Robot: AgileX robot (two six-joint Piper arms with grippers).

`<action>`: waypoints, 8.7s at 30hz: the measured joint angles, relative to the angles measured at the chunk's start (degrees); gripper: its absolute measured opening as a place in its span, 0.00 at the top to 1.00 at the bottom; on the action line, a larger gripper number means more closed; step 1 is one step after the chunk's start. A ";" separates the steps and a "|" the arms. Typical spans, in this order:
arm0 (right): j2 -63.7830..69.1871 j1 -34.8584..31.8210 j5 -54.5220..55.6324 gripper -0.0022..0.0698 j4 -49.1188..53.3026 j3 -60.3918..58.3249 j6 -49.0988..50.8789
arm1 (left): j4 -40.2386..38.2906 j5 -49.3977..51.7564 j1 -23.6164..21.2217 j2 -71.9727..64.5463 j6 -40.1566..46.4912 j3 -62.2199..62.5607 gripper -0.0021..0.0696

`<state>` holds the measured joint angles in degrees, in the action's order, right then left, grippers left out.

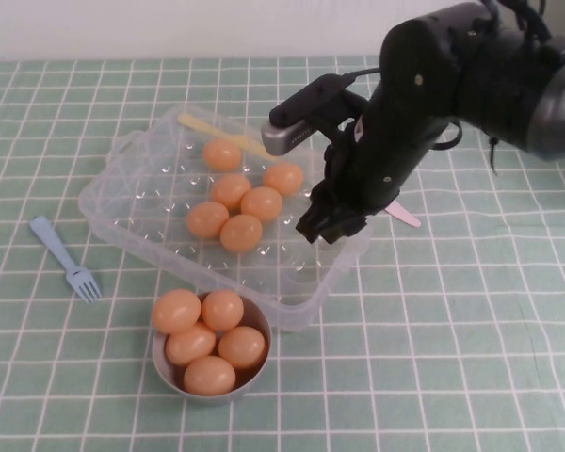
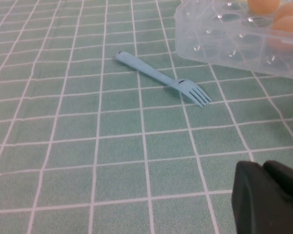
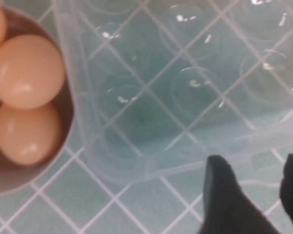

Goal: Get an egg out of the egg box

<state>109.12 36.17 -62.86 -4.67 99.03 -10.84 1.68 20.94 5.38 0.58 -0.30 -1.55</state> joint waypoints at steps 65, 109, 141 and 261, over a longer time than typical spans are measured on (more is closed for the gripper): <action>21.44 -1.89 3.32 0.32 17.71 19.37 13.71 | 0.00 0.00 0.00 0.00 0.00 0.00 0.98; 23.81 -1.89 6.42 0.43 18.24 19.37 13.78 | 0.00 0.00 0.00 0.00 0.00 0.00 0.98; 2.52 7.29 -3.17 0.44 3.32 10.56 13.78 | 0.00 0.00 0.00 0.00 0.00 0.00 0.98; -50.68 17.68 5.54 0.99 -0.16 -42.07 4.98 | 0.00 0.00 0.00 0.00 0.00 0.00 0.98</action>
<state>58.44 53.85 -57.32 -4.83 56.96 -5.86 1.68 20.94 5.38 0.58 -0.30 -1.55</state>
